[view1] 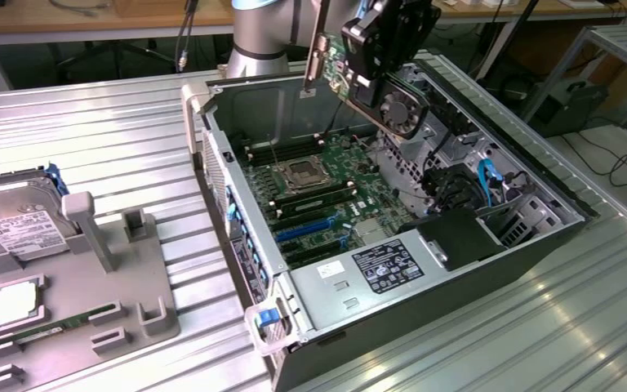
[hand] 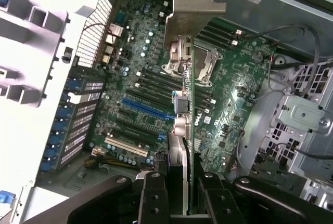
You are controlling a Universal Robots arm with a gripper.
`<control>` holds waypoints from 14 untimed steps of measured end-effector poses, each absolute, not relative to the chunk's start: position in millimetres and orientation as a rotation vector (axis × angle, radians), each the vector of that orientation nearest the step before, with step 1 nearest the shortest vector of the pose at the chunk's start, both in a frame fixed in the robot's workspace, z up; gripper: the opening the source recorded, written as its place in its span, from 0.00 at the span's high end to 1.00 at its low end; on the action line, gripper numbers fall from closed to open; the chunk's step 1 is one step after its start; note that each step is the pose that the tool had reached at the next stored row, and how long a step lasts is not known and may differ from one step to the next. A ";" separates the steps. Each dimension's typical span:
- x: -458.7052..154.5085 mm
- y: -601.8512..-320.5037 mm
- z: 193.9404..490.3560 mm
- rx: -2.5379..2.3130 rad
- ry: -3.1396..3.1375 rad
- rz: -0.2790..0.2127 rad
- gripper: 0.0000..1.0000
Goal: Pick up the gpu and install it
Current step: 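Insert the gpu into the slot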
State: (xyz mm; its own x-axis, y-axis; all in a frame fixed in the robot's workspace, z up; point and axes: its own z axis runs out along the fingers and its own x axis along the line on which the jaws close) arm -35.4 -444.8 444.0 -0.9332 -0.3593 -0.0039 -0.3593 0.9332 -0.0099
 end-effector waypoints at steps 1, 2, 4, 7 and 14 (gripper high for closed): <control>-35.6 -444.8 444.0 -0.585 3.081 -0.014 0.72; -35.9 -444.8 444.0 -0.599 3.078 -0.014 0.72; -36.4 -444.8 444.0 -0.623 3.073 -0.014 0.72; -37.1 -444.8 444.0 -0.663 3.065 -0.014 0.72; -38.9 -444.8 444.0 -0.760 3.042 -0.013 0.72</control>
